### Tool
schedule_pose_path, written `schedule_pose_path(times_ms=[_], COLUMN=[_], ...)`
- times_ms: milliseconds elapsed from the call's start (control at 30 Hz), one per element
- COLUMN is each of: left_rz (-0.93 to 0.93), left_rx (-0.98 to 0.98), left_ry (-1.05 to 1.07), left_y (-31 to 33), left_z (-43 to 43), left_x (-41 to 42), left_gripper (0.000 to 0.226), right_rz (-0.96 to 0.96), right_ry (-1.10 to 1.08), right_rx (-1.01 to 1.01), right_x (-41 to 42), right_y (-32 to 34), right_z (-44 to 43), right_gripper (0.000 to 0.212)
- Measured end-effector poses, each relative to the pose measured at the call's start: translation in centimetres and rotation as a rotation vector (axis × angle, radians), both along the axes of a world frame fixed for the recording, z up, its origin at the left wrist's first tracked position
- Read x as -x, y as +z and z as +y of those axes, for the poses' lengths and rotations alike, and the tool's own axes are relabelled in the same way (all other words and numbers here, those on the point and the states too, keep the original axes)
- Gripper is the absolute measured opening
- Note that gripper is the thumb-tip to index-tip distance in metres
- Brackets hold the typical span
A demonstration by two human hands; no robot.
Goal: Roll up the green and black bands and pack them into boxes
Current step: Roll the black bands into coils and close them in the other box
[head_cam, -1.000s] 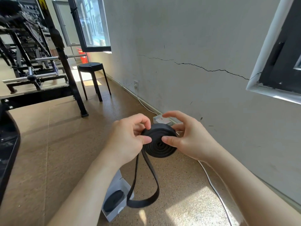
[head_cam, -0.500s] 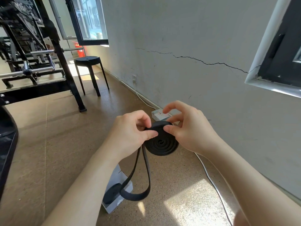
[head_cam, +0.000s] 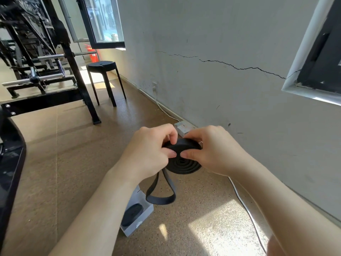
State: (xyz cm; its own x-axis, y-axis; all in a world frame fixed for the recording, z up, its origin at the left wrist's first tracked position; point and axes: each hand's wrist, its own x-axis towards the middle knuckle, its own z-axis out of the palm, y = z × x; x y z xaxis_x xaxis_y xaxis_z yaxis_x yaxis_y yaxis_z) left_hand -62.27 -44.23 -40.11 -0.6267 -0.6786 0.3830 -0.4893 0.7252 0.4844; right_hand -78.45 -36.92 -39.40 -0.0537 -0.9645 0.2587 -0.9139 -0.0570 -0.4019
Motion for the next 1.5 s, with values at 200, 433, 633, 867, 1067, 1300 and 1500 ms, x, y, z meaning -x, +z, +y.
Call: schedule_pose_path(times_ms=[200, 433, 633, 867, 1067, 1300, 1500], left_rz=[0.215, 0.255, 0.288, 0.077, 0.032, 0.076, 0.093], left_rx=[-0.217, -0.341, -0.277, 0.016, 0.081, -0.047, -0.199], left_ry=[0.066, 0.013, 0.024, 0.005, 0.012, 0.031, 0.03], left_y=[0.0, 0.3, 0.4, 0.4, 0.0, -0.4, -0.1], left_z=[-0.8, -1.0, -0.8, 0.1, 0.5, -0.1, -1.1], left_x=[-0.4, -0.9, -0.8, -0.5, 0.3, 0.3, -0.7], left_gripper=[0.023, 0.032, 0.036, 0.03, 0.035, 0.024, 0.028], right_rz=[-0.261, -0.531, -0.68, 0.117, 0.14, 0.085, -0.22], right_ry=[-0.047, -0.045, -0.05, -0.049, -0.043, -0.082, -0.08], right_rx=[0.077, 0.135, 0.104, 0.038, -0.052, -0.023, 0.019], right_x=[1.1, 1.5, 1.2, -0.2, -0.6, -0.1, 1.1], right_y=[-0.6, -0.9, -0.8, 0.9, 1.2, 0.7, 0.3], right_z=[-0.3, -0.7, -0.5, 1.2, 0.9, 0.7, 0.2], right_gripper=[0.02, 0.015, 0.012, 0.028, 0.02, 0.019, 0.017])
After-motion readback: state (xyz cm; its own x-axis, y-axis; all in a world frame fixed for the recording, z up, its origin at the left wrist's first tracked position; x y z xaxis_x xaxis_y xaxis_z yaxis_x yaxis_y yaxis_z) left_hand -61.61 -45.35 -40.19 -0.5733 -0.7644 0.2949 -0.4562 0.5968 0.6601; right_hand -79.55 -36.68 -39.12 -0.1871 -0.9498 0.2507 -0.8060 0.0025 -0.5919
